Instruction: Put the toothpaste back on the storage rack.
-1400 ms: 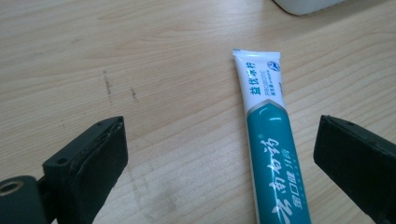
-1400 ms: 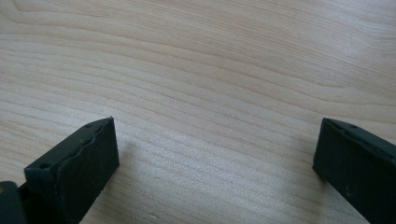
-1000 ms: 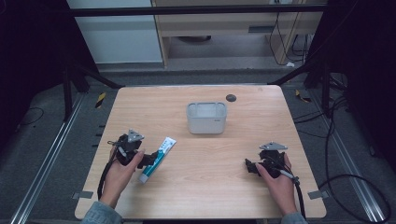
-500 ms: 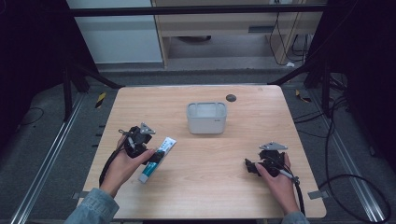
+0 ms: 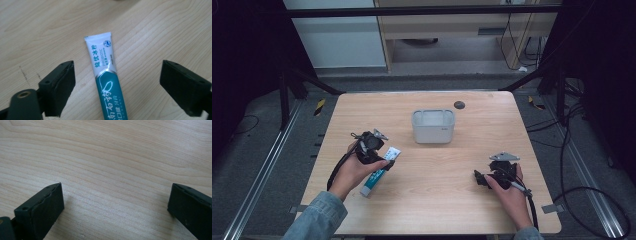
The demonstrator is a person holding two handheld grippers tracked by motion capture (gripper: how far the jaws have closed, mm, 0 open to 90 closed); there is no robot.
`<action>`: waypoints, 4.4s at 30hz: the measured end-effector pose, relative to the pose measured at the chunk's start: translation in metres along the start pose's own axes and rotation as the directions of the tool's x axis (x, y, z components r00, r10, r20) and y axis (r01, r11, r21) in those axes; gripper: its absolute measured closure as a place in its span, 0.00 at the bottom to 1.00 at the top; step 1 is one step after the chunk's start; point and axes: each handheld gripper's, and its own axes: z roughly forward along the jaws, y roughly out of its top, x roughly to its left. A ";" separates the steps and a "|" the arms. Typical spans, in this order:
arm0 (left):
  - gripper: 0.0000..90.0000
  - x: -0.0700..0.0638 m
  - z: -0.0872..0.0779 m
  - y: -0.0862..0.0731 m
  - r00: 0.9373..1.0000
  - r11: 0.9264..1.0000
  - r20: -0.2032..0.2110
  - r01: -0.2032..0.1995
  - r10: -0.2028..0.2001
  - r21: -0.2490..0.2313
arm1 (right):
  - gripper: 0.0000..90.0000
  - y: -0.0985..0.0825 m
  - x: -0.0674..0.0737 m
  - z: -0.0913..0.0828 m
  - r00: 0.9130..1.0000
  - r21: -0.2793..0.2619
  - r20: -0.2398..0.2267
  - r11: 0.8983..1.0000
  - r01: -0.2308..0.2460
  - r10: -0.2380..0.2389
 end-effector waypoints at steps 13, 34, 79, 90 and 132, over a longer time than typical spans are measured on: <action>0.46 0.011 0.031 0.005 0.999 0.990 0.029 0.029 -0.033 0.135 | 0.01 0.000 0.000 0.000 1.000 0.000 0.000 1.000 0.001 -0.001; 0.54 0.014 0.052 0.004 0.999 0.978 0.013 0.046 -0.049 0.204 | 0.01 0.000 0.000 0.000 1.000 0.000 -0.001 1.000 0.000 0.000; 0.78 0.009 0.055 0.005 0.998 0.968 0.053 -0.035 0.023 0.247 | 0.01 0.000 0.000 0.000 1.000 0.000 0.000 1.000 0.002 -0.002; 0.86 0.012 0.049 -0.003 0.998 0.981 0.063 -0.025 0.013 0.192 | 0.01 0.000 0.000 0.000 1.000 0.000 0.003 1.000 0.005 -0.005; 0.87 0.006 -0.032 0.002 0.999 0.982 -0.011 -0.053 0.052 -0.182 | 0.01 0.000 0.001 0.000 1.000 -0.001 0.008 1.000 0.000 0.000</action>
